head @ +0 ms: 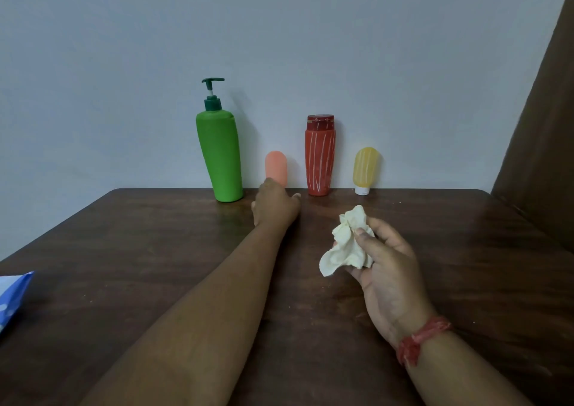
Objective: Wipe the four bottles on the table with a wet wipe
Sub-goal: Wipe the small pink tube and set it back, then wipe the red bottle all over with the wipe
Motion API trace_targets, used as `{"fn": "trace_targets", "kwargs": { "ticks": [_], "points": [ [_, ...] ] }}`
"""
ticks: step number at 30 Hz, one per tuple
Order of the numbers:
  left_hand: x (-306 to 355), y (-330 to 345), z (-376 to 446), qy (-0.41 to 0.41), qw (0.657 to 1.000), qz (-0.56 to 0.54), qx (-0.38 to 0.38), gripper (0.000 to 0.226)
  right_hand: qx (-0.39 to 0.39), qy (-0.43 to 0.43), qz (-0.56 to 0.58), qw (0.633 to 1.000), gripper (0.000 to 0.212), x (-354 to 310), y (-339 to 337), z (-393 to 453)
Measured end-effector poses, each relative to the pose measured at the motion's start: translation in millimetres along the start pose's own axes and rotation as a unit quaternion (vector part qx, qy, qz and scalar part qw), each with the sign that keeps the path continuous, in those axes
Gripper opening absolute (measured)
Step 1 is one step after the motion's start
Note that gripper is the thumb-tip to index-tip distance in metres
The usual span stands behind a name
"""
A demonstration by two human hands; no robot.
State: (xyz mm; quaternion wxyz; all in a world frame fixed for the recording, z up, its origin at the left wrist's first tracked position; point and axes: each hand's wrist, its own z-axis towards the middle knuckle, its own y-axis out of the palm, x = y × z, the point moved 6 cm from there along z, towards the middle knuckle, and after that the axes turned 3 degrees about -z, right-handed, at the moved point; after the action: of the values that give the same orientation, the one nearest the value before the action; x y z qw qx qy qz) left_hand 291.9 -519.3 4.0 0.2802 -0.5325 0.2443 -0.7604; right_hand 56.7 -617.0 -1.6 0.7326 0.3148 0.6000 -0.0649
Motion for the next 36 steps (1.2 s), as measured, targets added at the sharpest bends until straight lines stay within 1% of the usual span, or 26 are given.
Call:
{"fn": "trace_targets", "kwargs": {
  "ticks": [2, 3, 8, 12, 17, 22, 25, 29, 30, 31, 34, 35, 36],
  "points": [
    [10, 9, -6, 0.031, 0.998, -0.039, -0.038, 0.05, 0.002, 0.001, 0.001, 1.0, 0.025, 0, 0, 0],
    [15, 11, -8, 0.041, 0.996, -0.058, -0.049, 0.051, 0.003, 0.001, 0.003, 1.0, 0.025, 1, 1, 0],
    [31, 22, -5, 0.056, 0.984, -0.142, -0.092, 0.07, 0.016, 0.005, 0.021, 1.0, 0.026, 3, -2, 2],
    [37, 32, 4, 0.068, 0.98, -0.149, -0.114, 0.079, 0.032, 0.008, 0.043, 0.999, 0.027, 6, -5, 4],
    [43, 41, 12, 0.087, 0.981, -0.122, -0.123, 0.064, 0.021, -0.018, 0.018, 0.999, 0.027, 5, -5, 4],
    [45, 43, 14, 0.088, 0.981, -0.127, -0.121, 0.052, 0.033, -0.035, -0.019, 0.999, 0.018, 5, -5, 5],
    [42, 41, 8, 0.077, 0.974, -0.162, -0.137, 0.047, 0.027, -0.034, -0.041, 0.998, 0.013, 6, -6, 5],
    [42, 21, -25, 0.074, 0.953, -0.234, -0.176, 0.047, 0.024, -0.031, -0.046, 0.998, 0.01, 4, -7, 5],
    [41, 14, -36, 0.068, 0.947, -0.255, -0.182, 0.048, 0.025, -0.025, -0.034, 0.999, 0.011, 3, -7, 4],
    [38, 6, -48, 0.059, 0.942, -0.273, -0.185, 0.049, 0.024, -0.013, -0.013, 1.0, 0.016, 2, -6, 4],
    [29, -19, -84, 0.046, 0.932, -0.303, -0.192, 0.042, 0.005, 0.042, 0.05, 0.998, 0.042, 0, 2, 1],
    [25, -28, -97, 0.045, 0.928, -0.316, -0.194, 0.038, 0.005, 0.054, 0.058, 0.997, 0.046, -1, 4, -1],
    [21, -37, -109, 0.044, 0.923, -0.327, -0.196, 0.036, 0.008, 0.057, 0.057, 0.997, 0.043, -1, 5, -3]
  ]
}}
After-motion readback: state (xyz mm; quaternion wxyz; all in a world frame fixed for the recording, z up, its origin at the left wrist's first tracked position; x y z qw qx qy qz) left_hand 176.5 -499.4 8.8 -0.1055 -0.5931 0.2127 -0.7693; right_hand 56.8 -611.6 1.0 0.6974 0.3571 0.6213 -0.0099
